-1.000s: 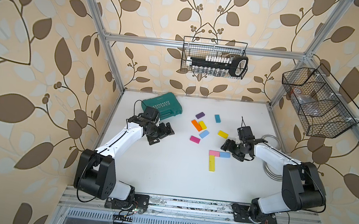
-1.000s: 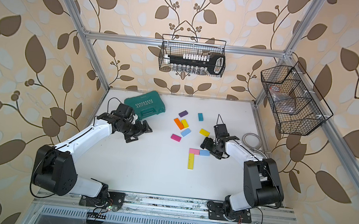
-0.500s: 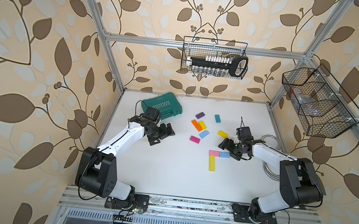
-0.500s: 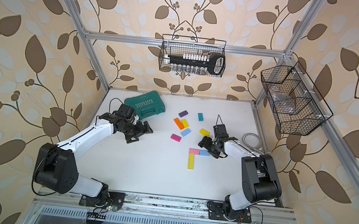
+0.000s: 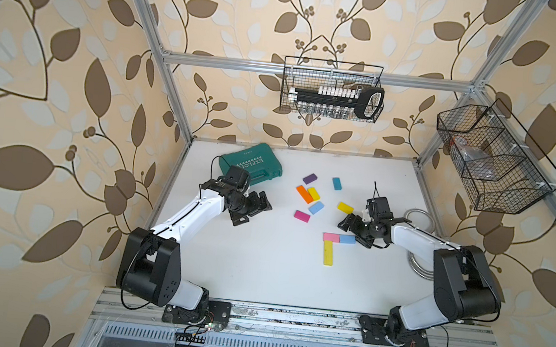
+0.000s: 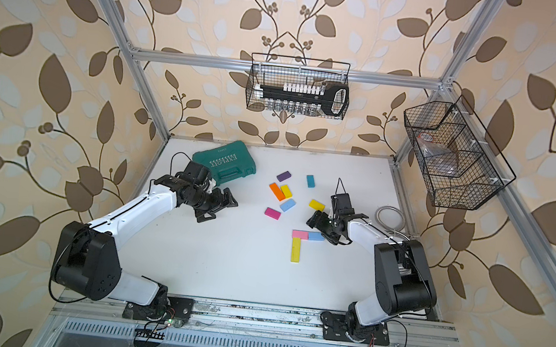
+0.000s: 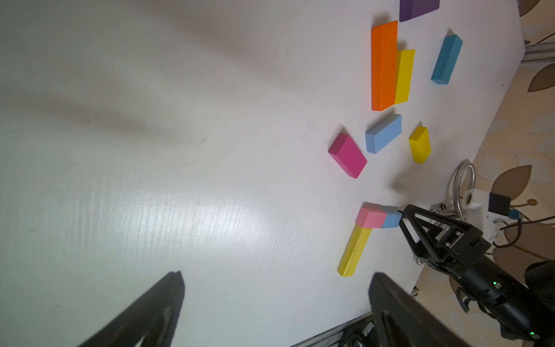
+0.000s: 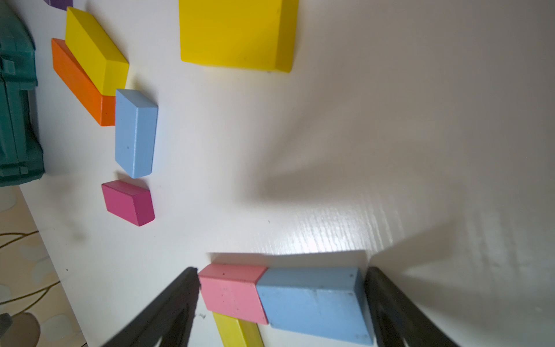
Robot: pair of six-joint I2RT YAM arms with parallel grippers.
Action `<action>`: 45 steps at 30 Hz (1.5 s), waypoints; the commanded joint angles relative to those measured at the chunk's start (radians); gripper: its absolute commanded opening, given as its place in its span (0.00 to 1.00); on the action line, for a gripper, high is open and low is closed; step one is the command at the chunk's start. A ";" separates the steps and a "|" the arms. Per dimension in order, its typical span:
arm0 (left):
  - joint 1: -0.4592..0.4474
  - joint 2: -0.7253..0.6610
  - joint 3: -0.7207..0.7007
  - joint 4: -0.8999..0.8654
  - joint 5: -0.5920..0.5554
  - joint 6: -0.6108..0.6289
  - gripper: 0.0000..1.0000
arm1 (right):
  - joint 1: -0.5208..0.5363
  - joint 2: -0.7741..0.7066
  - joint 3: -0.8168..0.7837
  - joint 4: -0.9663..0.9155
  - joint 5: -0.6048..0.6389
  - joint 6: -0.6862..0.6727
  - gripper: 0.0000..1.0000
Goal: Assemble the letter c with building blocks
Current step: Assemble the building block at the center of the board.
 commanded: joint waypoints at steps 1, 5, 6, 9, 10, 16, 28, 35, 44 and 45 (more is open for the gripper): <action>-0.008 0.000 0.022 0.001 -0.005 0.002 0.99 | -0.002 -0.005 -0.045 -0.055 0.016 0.007 0.85; -0.017 0.000 0.022 0.011 0.004 0.002 0.99 | -0.002 -0.016 -0.056 -0.053 0.013 0.007 0.85; -0.025 0.016 0.026 0.013 0.007 0.003 0.99 | -0.001 -0.018 -0.057 -0.051 0.013 0.007 0.85; -0.078 0.066 0.040 0.033 0.001 -0.015 0.99 | -0.003 -0.020 -0.055 -0.049 0.012 0.004 0.85; -0.105 0.086 0.047 0.046 -0.003 -0.027 0.99 | -0.005 -0.021 -0.055 -0.048 0.015 0.004 0.85; -0.273 0.247 0.092 0.224 0.003 -0.132 0.99 | -0.056 -0.027 -0.052 -0.037 0.001 0.002 0.85; -0.459 0.597 0.309 0.541 0.048 -0.372 0.99 | -0.152 -0.019 -0.089 0.032 -0.151 0.040 0.85; -0.516 0.649 0.322 0.626 0.043 -0.443 0.99 | -0.159 0.006 -0.131 0.090 -0.217 0.089 0.85; -0.540 0.599 0.261 0.633 0.017 -0.450 0.99 | -0.168 -0.009 -0.156 0.103 -0.218 0.090 0.85; -0.545 0.595 0.253 0.639 0.014 -0.453 0.99 | -0.169 -0.008 -0.157 0.103 -0.219 0.090 0.85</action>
